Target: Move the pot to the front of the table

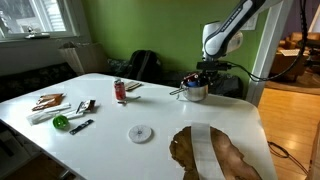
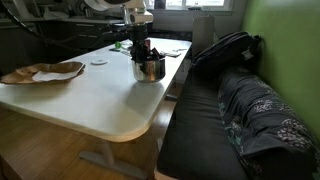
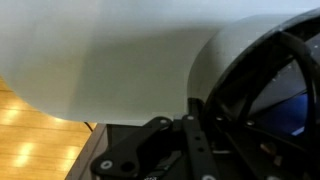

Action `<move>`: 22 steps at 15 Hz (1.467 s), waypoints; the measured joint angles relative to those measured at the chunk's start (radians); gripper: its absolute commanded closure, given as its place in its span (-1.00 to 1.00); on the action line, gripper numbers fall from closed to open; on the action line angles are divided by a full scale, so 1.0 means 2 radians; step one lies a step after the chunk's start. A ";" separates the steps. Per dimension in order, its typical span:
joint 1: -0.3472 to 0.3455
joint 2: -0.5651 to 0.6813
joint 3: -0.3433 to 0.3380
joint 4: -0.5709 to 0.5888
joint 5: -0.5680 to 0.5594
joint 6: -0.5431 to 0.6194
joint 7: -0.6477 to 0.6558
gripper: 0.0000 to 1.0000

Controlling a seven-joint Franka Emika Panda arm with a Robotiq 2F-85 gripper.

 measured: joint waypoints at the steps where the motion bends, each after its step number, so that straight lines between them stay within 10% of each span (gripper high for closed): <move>1: -0.001 -0.007 -0.008 -0.026 -0.001 0.031 0.001 0.97; 6: -0.035 -0.078 -0.027 -0.165 0.011 0.157 -0.013 0.97; 14: -0.072 -0.200 -0.018 -0.252 0.033 0.023 -0.088 0.98; 22: -0.094 -0.203 -0.014 -0.284 0.041 0.095 -0.087 0.98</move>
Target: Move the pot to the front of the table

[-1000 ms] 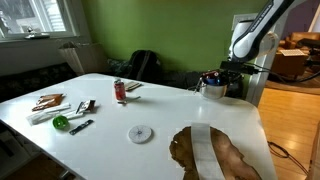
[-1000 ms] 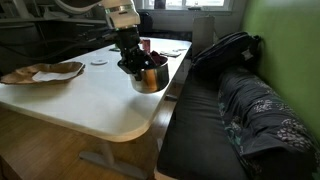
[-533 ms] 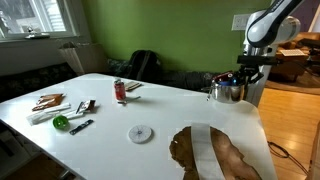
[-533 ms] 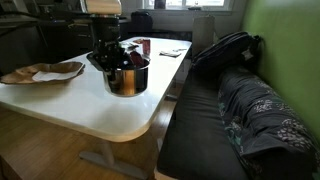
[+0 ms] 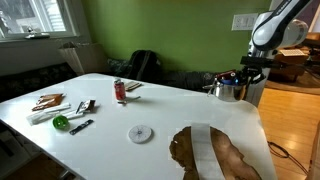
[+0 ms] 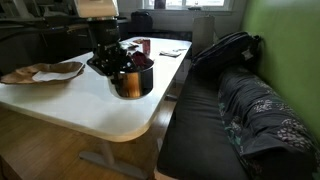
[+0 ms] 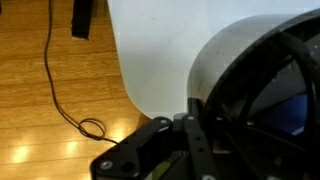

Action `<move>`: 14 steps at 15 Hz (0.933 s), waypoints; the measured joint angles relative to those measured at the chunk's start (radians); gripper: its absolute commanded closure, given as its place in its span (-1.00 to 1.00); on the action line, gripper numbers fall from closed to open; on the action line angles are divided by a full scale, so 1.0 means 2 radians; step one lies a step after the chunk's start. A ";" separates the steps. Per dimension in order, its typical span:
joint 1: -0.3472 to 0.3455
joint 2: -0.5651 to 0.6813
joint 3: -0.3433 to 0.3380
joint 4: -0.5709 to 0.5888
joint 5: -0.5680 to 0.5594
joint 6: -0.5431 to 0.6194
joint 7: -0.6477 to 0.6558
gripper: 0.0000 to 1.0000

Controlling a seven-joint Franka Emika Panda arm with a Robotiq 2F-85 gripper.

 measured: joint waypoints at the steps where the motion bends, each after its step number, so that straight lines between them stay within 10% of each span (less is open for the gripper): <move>1: -0.001 0.002 0.000 -0.004 0.000 0.000 0.001 0.98; 12: -0.007 0.037 -0.014 -0.029 -0.010 0.061 0.034 0.98; 14: -0.007 0.043 -0.019 -0.029 -0.012 0.061 0.039 0.39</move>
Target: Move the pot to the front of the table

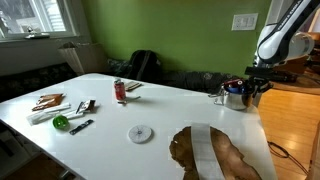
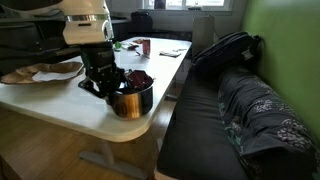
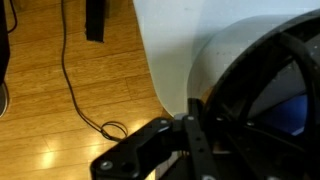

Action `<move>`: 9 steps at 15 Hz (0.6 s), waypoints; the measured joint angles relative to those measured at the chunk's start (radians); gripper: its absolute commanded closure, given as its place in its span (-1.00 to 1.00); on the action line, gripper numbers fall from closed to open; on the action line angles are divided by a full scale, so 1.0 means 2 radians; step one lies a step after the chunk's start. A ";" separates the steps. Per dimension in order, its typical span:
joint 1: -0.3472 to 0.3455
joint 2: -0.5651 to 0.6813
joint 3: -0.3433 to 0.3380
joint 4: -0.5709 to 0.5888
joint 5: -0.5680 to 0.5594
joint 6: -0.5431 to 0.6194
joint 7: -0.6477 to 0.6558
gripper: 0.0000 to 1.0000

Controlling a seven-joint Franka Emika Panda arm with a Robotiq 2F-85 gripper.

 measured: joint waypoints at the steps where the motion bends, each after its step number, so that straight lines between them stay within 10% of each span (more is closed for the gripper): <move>1: 0.001 0.002 -0.002 0.000 0.000 0.001 0.001 0.24; 9: 0.020 -0.042 0.010 0.003 -0.013 -0.004 -0.001 -0.94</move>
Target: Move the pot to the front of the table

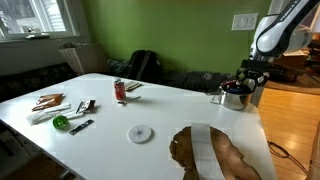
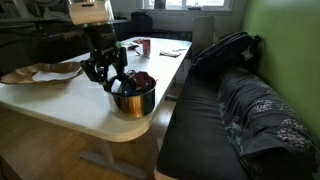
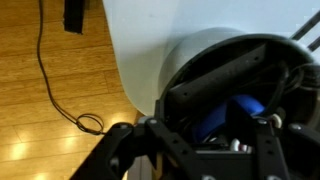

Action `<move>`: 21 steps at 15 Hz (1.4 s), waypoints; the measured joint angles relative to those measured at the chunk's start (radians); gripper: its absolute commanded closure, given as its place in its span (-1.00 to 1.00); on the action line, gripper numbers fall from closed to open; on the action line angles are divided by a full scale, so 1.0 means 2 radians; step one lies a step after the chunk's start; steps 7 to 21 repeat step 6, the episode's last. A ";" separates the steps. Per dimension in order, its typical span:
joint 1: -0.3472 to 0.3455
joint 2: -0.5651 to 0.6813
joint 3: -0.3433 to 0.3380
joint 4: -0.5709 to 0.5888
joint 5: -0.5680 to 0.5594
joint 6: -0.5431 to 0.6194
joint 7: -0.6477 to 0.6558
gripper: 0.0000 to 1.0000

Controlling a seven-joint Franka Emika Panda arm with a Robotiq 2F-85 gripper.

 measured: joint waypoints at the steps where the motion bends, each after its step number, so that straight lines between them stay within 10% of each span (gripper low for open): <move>1: 0.003 -0.010 0.009 0.000 -0.001 -0.009 -0.001 -0.99; 6: 0.006 -0.058 0.058 0.001 0.008 -0.065 -0.045 -1.00; 21: 0.006 -0.058 0.058 0.001 0.008 -0.065 -0.045 -1.00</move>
